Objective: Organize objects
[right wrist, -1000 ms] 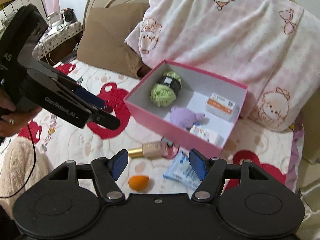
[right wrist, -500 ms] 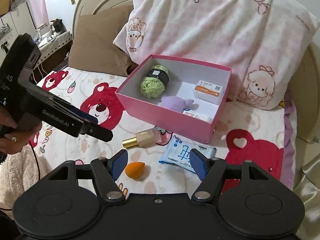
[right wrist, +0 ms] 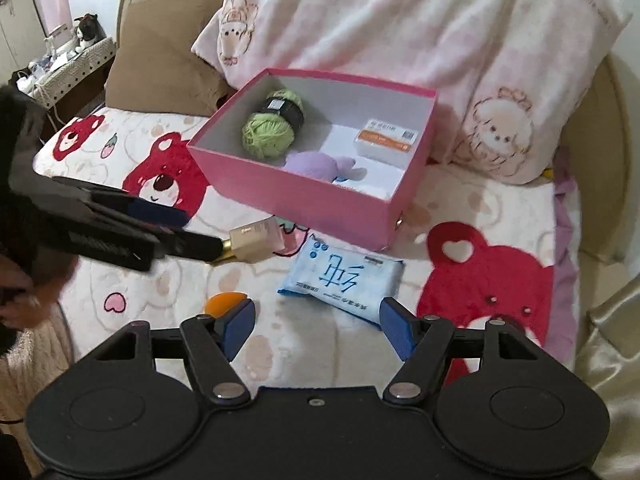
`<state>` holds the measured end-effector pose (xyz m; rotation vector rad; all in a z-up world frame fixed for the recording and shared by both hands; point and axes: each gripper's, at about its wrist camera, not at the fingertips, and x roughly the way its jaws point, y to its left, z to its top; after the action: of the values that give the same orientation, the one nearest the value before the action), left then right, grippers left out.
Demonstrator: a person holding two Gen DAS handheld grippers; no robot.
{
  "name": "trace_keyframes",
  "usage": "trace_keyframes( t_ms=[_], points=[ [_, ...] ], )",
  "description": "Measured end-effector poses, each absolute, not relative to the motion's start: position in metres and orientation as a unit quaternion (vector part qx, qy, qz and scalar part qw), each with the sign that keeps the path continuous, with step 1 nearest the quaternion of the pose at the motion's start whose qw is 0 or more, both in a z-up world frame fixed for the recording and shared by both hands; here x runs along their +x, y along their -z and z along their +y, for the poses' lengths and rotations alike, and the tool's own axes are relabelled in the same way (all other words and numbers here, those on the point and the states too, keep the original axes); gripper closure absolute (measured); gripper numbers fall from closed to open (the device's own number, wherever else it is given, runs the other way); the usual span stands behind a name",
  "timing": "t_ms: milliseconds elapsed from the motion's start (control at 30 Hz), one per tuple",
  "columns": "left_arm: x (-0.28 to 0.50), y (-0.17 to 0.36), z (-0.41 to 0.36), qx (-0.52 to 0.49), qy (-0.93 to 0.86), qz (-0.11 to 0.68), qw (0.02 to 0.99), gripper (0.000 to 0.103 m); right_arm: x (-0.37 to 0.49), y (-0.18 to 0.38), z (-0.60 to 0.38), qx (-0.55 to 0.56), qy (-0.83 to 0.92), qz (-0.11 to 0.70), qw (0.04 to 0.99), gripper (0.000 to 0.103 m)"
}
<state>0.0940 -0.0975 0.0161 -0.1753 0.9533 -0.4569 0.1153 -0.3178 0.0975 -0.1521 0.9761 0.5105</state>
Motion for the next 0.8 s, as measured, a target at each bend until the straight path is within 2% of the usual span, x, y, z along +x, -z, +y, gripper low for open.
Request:
trace_keyframes(
  t_ms=[100, 267, 400, 600, 667, 733, 800],
  points=[
    [0.099, 0.001, -0.11, -0.077, 0.227, 0.448, 0.862, 0.03, 0.128, -0.081, -0.322, -0.065, -0.229, 0.472, 0.849, 0.03],
    [0.112, 0.029, -0.116, -0.094, 0.227, 0.444, 0.862, 0.033, 0.157, -0.041, -0.344, 0.025, -0.21, 0.509, 0.835, 0.03],
    [0.132, 0.052, -0.121, -0.126, 0.238, 0.479, 0.835, 0.038, 0.172, -0.01, -0.361, 0.071, -0.177, 0.523, 0.831, 0.03],
    [0.147, 0.074, -0.131, -0.124, 0.225, 0.483, 0.837, 0.04, 0.187, 0.011, -0.371, 0.106, -0.178, 0.517, 0.831, 0.03],
    [0.151, 0.078, -0.135, -0.114, 0.214, 0.478, 0.845, 0.043, 0.191, 0.014, -0.371, 0.113, -0.18, 0.514, 0.831, 0.03],
    [0.154, 0.082, -0.14, -0.1, 0.179, 0.475, 0.856, 0.051, 0.197, 0.016, -0.369, 0.118, -0.183, 0.516, 0.829, 0.03],
    [0.155, 0.085, -0.142, -0.099, 0.175, 0.47, 0.859, 0.053, 0.202, 0.02, -0.364, 0.113, -0.183, 0.519, 0.827, 0.03]
  ],
)
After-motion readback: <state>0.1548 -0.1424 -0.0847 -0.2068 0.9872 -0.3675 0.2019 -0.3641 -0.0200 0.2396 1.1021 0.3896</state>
